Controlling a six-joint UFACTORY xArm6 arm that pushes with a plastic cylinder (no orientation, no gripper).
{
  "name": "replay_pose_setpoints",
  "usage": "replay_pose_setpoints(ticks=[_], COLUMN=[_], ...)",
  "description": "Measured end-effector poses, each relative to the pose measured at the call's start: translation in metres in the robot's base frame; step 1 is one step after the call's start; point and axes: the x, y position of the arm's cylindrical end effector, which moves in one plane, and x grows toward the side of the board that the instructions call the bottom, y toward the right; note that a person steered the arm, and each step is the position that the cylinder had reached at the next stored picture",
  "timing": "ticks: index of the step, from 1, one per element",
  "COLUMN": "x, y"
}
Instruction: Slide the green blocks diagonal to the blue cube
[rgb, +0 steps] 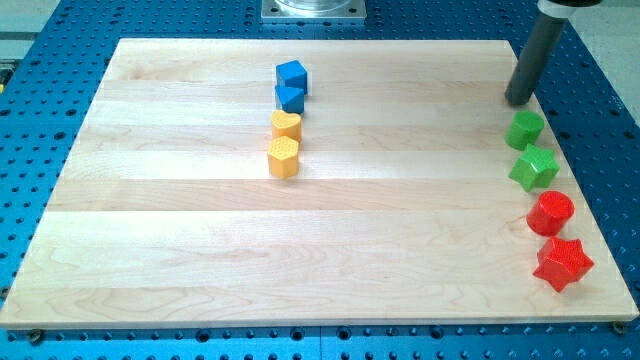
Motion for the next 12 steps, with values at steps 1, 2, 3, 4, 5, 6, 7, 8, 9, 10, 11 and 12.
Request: replay_pose_setpoints(ticks=[1,2,3,4,5,6,7,8,9,10,11,12], x=[0.002,0.002,0.006,0.006,0.108,0.147,0.161,0.16,0.122,0.127,0.141,0.09], y=[0.009,0.009,0.063,0.063,0.048,0.045,0.009,-0.047,-0.048,-0.057,-0.009,0.047])
